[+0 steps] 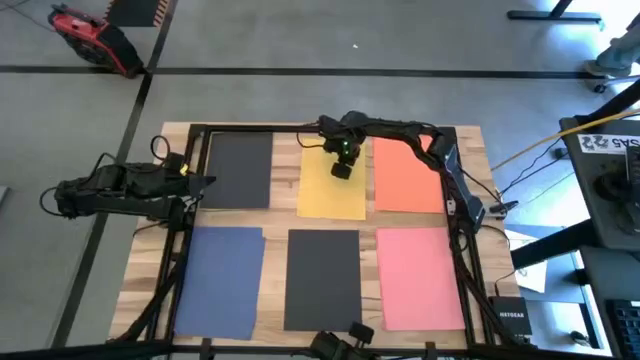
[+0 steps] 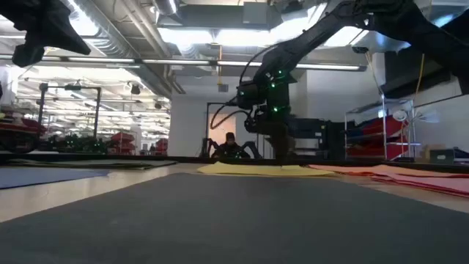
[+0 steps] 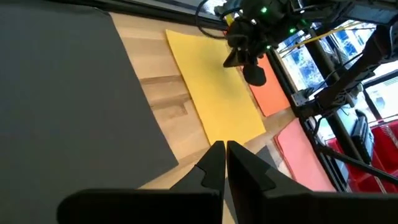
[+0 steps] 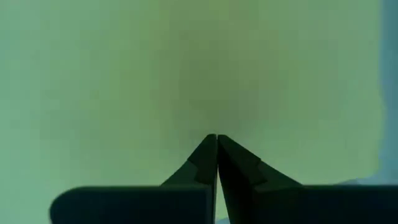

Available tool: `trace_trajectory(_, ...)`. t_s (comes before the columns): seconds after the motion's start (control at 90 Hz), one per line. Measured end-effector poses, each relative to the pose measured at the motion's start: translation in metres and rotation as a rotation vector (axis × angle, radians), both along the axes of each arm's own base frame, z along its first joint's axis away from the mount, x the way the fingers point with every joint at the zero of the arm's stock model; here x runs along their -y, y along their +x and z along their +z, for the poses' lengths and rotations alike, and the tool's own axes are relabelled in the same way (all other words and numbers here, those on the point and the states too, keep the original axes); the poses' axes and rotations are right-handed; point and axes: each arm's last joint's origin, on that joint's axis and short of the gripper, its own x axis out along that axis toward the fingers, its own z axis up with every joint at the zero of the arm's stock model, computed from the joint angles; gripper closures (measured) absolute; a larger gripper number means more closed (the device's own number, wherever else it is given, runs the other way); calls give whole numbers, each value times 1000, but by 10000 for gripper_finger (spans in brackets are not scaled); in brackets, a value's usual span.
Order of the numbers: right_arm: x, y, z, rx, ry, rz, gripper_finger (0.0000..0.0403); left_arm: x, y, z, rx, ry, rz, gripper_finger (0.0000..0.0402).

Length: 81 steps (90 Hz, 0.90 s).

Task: Organize paper
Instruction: Move the yellow colored paper on the top center of the table, then stack the black colored paper on top of the black colored paper

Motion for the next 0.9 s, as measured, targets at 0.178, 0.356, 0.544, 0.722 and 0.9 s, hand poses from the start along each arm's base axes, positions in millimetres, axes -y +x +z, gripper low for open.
trace_trajectory(0.178,2,11,31,55,-32,-9,403,0,0,0,0,0,-9,402)
trace_trajectory(0.356,-11,32,72,221,1,46,403,1,0,0,-2,-4,-31,402)
trace_trajectory(0.544,-52,64,106,454,79,180,402,1,1,0,4,-19,-30,402)
trace_trajectory(0.722,-111,96,111,592,66,315,402,2,1,0,11,-42,-55,402)
trace_trajectory(0.9,-168,124,102,671,-94,489,382,2,2,2,31,-35,-86,402)
